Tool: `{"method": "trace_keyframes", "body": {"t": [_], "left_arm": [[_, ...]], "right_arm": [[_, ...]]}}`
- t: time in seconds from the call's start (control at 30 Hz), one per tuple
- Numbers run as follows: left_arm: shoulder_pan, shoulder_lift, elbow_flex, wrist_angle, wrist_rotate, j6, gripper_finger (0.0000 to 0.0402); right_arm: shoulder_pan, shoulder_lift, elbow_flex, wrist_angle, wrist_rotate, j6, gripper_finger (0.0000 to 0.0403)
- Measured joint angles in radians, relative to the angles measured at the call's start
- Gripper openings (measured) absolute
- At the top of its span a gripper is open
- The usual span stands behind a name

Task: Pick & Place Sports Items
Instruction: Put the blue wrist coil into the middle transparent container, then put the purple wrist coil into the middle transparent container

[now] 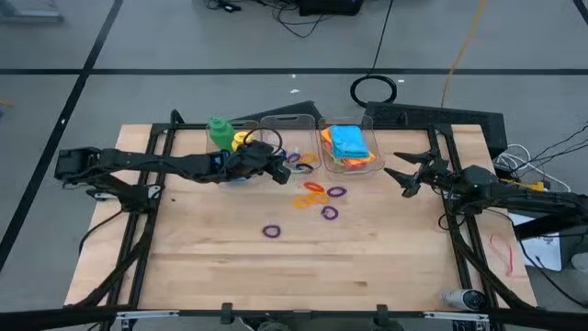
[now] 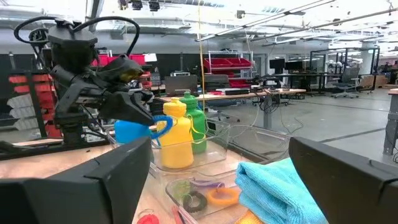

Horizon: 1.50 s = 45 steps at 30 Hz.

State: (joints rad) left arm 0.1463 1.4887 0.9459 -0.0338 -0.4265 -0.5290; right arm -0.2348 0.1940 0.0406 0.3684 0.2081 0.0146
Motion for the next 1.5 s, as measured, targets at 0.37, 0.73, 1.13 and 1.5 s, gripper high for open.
{"method": "trace_keyframes", "body": {"t": [0.37, 0.73, 1.13, 1.5], "left_arm": [[0.0, 0.0, 0.0, -0.001, -0.055, -0.021, 0.0017], [0.0, 0.0, 0.0, -0.003, -0.073, -0.026, 0.0084], [-0.011, 0.0, 0.0, -0.039, -0.04, 0.003, 0.0205], [-0.134, 0.0, 0.0, 0.029, 0.222, 0.165, 0.0216]], "right_arm": [[0.0, 0.0, 0.0, 0.0, 0.0, 0.0, 0.029], [0.0, 0.0, 0.0, 0.0, 0.0, 0.0, 0.029], [0.0, 0.0, 0.0, 0.0, 0.0, 0.0, 0.029], [0.0, 0.0, 0.0, 0.0, 0.0, 0.0, 0.029]]}}
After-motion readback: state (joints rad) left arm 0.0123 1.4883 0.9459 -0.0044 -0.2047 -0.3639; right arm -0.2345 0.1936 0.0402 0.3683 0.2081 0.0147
